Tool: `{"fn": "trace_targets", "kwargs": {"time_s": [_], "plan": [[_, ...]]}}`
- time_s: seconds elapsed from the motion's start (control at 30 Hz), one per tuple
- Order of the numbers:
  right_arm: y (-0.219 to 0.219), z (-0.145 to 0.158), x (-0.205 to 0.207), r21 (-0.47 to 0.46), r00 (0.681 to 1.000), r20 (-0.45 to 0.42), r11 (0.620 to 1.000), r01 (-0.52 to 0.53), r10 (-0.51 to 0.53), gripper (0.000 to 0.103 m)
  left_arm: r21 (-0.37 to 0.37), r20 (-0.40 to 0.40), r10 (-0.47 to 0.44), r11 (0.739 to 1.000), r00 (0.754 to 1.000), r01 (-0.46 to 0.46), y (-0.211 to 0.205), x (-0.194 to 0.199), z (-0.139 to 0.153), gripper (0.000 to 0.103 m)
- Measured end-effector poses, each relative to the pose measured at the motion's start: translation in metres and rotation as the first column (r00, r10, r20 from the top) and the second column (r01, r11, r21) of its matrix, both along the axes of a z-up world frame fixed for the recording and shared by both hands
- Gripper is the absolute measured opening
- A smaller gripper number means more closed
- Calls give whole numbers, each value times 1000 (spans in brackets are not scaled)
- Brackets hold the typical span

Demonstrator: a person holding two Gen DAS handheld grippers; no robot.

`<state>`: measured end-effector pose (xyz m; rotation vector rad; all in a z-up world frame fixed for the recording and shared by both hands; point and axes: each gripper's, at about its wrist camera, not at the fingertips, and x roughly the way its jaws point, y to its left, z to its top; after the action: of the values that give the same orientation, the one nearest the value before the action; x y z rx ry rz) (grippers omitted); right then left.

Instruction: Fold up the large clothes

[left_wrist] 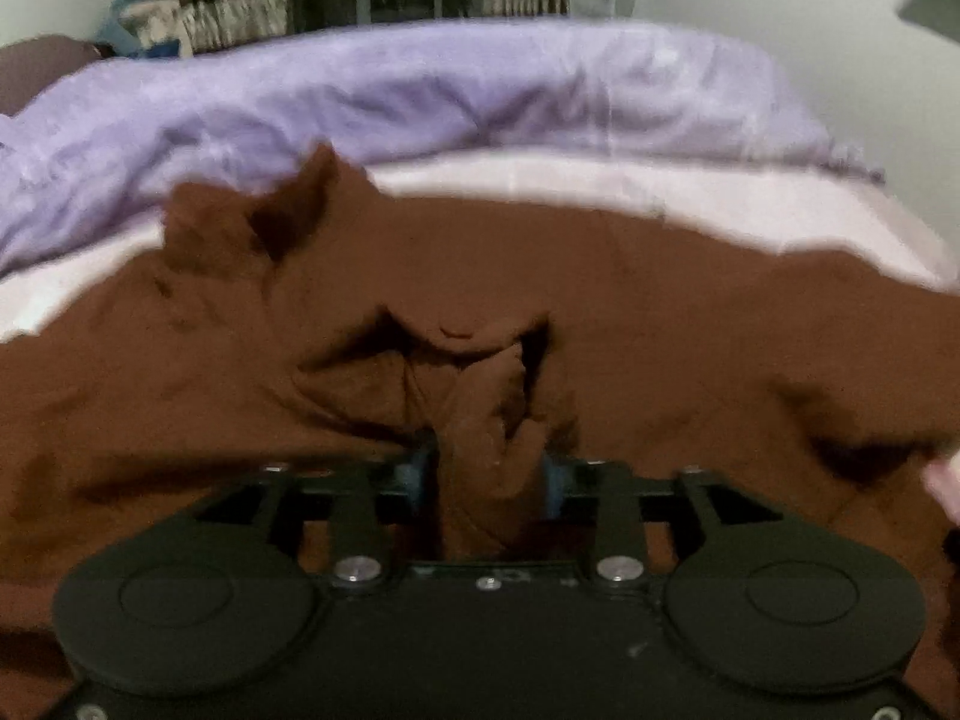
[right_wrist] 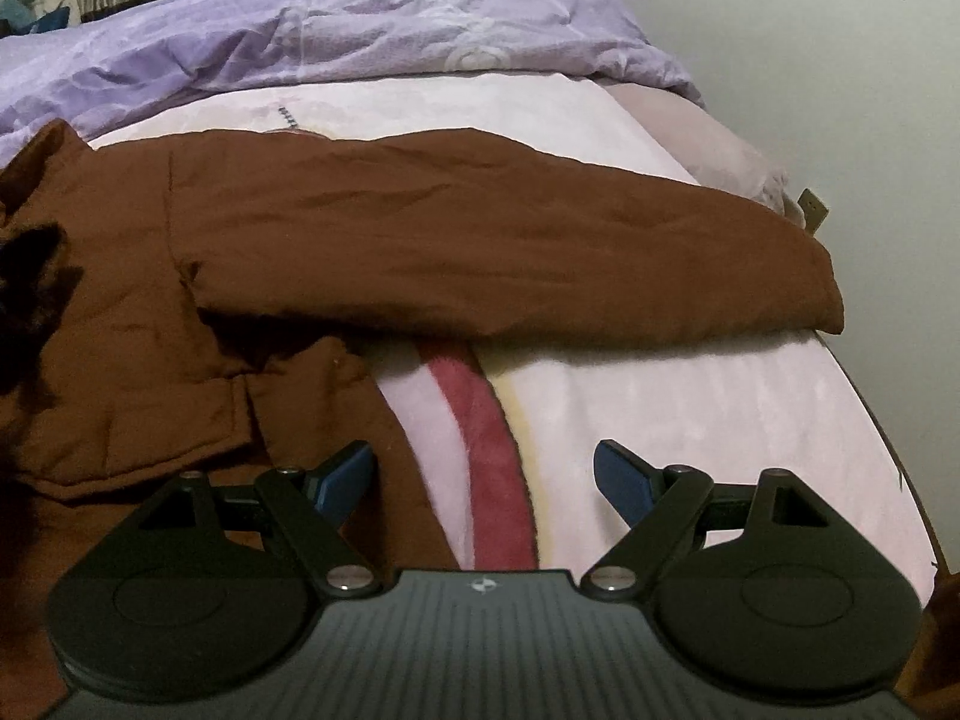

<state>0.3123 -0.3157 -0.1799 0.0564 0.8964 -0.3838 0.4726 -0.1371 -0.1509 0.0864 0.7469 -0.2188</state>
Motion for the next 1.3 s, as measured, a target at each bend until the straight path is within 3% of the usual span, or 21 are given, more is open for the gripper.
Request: {"fn": "trace_targets", "kwargs": {"time_s": [0.07, 0.13, 0.27, 0.37, 0.43, 0.5, 0.57, 0.67, 0.77, 0.87, 0.97, 1.07, 1.13, 1.23, 1.3], "plan": [[0, -1, 1, 1, 1000, -4, 1000, 0, 0, 98, 49, 59, 3, 999, 998, -6, -7, -5, -8, 64], [0, 0, 0, -3, 1000, -4, 1000, -2, 2, 98, 83, 52, 10, 996, 999, -14, -12, -9, -2, 80], [0, -1, 2, 0, 1000, -5, 1000, 1, -1, 98, 22, 82, 15, 1000, 997, -17, -5, -22, 22, 83], [0, -2, 1, -6, 1000, -3, 1000, -2, 2, 98, -36, 65, 18, 999, 998, -15, 3, -24, 16, 88], [-1, -2, 2, -7, 1000, -5, 1000, -1, 1, 98, -3, -22, 23, 1000, 1000, -23, 1, -14, -7, 90], [1, -3, 2, -13, 1000, -9, 1000, -4, 4, 98, 66, 31, -1, 998, 1000, -1, -6, -20, -13, 92], [2, -2, 0, -24, 1000, -8, 1000, -10, 10, 98, 77, 57, -16, 997, 998, 12, -6, -30, 2, 92], [3, -3, 1, -26, 1000, -10, 1000, -11, 11, 98, 8, 147, -19, 1000, 989, 18, 23, -54, 39, 92], [3, -3, 1, -24, 1000, -8, 1000, -11, 11, 98, -11, 231, 15, 1000, 973, -13, 68, -75, 72, 92], [2, -3, 1, -23, 1000, -5, 1000, -12, 12, 98, -18, 271, 128, 992, 954, -128, 133, -87, 93, 92], [2, -3, 0, -24, 1000, -2, 1000, -13, 13, 98, 38, 300, 258, 959, 918, -282, 198, -87, 95, 93], [3, -4, 0, -26, 1000, -2, 1000, -13, 13, 97, 116, 264, 363, 908, 894, -403, 256, -71, 77, 92], [4, -3, 0, -29, 1000, -3, 1000, -11, 11, 97, 138, 208, 403, 890, 891, -435, 282, -59, 58, 92], [5, -3, 1, -32, 1000, -6, 999, -3, 3, 97, 93, 74, 408, 906, 910, -413, 298, -50, 25, 91], [7, -4, 2, -37, 1000, -9, 999, 2, -2, 97, 68, 5, 335, 940, 942, -334, 284, -54, 5, 92]]}}
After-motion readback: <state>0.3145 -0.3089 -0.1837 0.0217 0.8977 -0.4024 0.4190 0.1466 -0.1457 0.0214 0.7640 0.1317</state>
